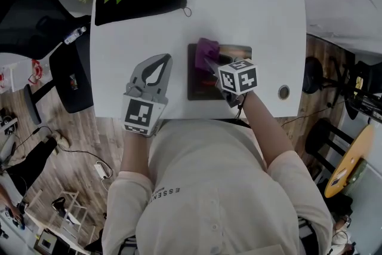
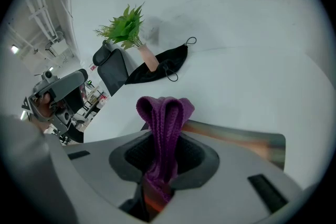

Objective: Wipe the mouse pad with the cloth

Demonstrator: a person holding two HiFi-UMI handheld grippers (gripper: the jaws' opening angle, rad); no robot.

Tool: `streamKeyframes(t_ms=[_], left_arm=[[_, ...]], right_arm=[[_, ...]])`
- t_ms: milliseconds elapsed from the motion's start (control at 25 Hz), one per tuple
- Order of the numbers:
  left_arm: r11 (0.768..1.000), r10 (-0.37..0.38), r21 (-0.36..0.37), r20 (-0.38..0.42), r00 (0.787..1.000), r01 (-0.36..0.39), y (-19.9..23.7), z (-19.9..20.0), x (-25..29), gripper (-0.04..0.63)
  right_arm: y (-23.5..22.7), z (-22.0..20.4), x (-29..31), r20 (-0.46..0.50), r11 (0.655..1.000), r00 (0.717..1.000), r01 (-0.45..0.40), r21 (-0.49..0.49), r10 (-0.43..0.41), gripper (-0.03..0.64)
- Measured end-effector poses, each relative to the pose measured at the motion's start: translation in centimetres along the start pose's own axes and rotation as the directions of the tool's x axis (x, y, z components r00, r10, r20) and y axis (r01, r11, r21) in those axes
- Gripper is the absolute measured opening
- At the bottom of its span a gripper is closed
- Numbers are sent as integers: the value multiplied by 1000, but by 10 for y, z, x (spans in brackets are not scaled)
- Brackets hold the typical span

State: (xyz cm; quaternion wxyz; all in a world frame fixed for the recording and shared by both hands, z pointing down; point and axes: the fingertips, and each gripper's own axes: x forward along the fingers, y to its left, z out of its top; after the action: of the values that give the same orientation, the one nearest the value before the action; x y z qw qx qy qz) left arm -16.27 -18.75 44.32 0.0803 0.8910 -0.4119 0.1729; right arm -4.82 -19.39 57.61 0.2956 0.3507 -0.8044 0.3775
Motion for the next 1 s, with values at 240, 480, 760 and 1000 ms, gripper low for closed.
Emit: streamKeyframes(t_ms=[240, 480, 760, 1000], left_arm=[[1000, -8, -8, 5, 1000, 8, -21, 11, 12, 2], [1000, -11, 12, -8, 1000, 11, -39, 15, 27, 2], [1000, -2, 21, -18, 1000, 2, -62, 21, 40, 2], [1000, 24, 15, -26, 999, -23, -79, 23, 45, 2]], right_arm=[[-23, -8, -19, 2, 1000, 1000, 1, 21, -1, 100], [-51, -18, -38, 10, 999, 1000, -2, 51, 1, 100], [-86, -29, -64, 23, 997, 1000, 2, 76, -4, 103], [-111, -38, -81, 26, 994, 1000, 2, 109, -5, 104]])
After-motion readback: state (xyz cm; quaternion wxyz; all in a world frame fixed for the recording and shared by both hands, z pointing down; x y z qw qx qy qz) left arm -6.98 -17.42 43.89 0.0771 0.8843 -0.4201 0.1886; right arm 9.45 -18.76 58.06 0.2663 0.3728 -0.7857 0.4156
